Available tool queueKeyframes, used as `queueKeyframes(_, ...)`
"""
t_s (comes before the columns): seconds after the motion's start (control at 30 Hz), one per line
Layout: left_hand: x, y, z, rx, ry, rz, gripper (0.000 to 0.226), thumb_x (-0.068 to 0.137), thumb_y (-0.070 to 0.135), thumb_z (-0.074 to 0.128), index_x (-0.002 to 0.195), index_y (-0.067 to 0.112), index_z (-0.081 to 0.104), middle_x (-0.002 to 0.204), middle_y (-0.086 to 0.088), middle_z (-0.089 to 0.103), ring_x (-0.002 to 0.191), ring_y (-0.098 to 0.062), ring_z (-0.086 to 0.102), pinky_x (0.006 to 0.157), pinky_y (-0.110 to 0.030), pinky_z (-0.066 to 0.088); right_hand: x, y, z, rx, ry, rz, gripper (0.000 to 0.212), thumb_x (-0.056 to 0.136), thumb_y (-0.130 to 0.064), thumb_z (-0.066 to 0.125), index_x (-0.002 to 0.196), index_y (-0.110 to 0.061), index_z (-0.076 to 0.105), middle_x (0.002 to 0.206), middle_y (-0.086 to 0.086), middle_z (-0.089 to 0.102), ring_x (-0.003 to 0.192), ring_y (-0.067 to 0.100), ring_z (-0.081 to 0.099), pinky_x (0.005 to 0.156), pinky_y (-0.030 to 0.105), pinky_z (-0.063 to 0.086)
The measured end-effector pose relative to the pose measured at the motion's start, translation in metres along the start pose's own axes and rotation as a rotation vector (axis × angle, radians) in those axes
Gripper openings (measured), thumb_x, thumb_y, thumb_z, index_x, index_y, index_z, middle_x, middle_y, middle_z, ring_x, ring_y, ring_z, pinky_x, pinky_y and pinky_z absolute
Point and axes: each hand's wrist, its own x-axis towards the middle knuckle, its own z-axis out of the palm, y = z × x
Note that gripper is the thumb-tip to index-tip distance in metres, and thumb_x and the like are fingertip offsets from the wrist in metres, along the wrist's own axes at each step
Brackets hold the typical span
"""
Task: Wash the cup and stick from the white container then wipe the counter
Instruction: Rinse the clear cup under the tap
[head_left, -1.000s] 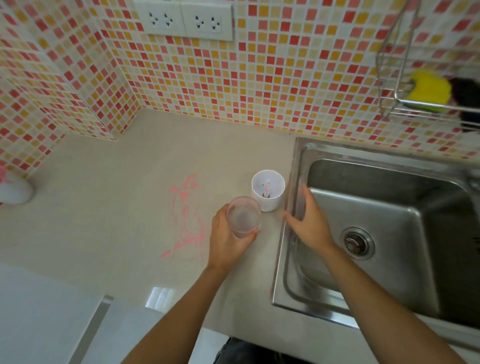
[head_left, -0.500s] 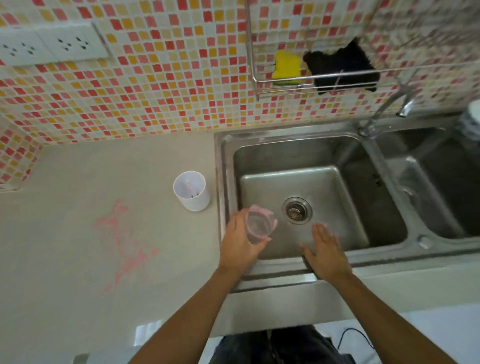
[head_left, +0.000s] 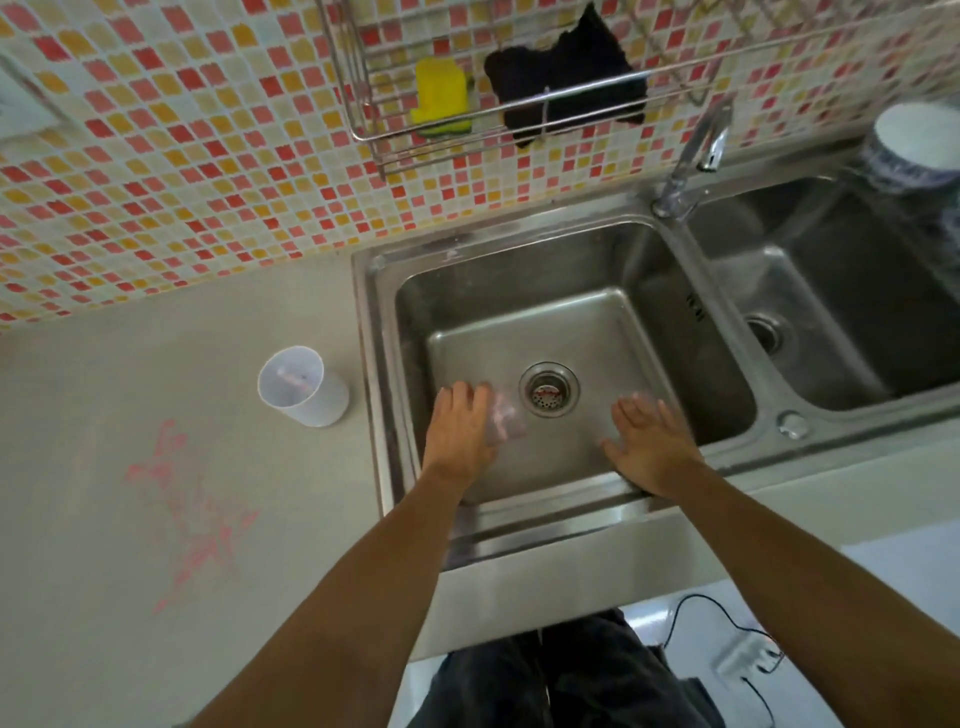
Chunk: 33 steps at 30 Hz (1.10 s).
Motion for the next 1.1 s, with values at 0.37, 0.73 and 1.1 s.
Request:
queueKeyframes(0.37,0.016,0.017,0.007,0.436,-0.007,0.057,0.09,0.059,0.006,0.077,0.137,0.013,0.032,0.129,-0.017,0.044,0.122,-0.034,0.044,0.119,-0.045,0.019,0.004,0.004,0.006,0.044,0.01,-0.023,0.077,0.096,-0.06,0.013,0.153,-0.01,-0.001,0.162,0.006,-0.003,0.148,0.017,-0.009,0.118,0.042,-0.009)
queueKeyframes(0.73,0.025,0.028,0.003,0.481,-0.039,-0.025,0.092,0.064,0.011,0.075,0.141,0.014,0.024,0.136,-0.017,0.037,0.129,-0.034,0.038,0.12,-0.047,0.01,0.003,0.008,0.008,0.056,0.008,-0.062,0.08,0.094,-0.063,0.007,0.152,-0.01,-0.005,0.161,0.007,-0.005,0.147,0.02,-0.01,0.116,0.042,-0.011)
queueKeyframes(1.1,0.08,0.079,-0.025,-0.034,0.092,-0.277,0.077,0.077,0.039,0.071,0.139,0.016,0.032,0.136,-0.008,0.04,0.132,-0.03,0.038,0.118,-0.058,0.013,0.031,0.067,-0.069,0.615,0.335,-0.026,0.066,0.098,-0.046,0.043,0.151,-0.012,0.024,0.158,0.008,0.024,0.146,0.024,0.018,0.119,0.04,0.014)
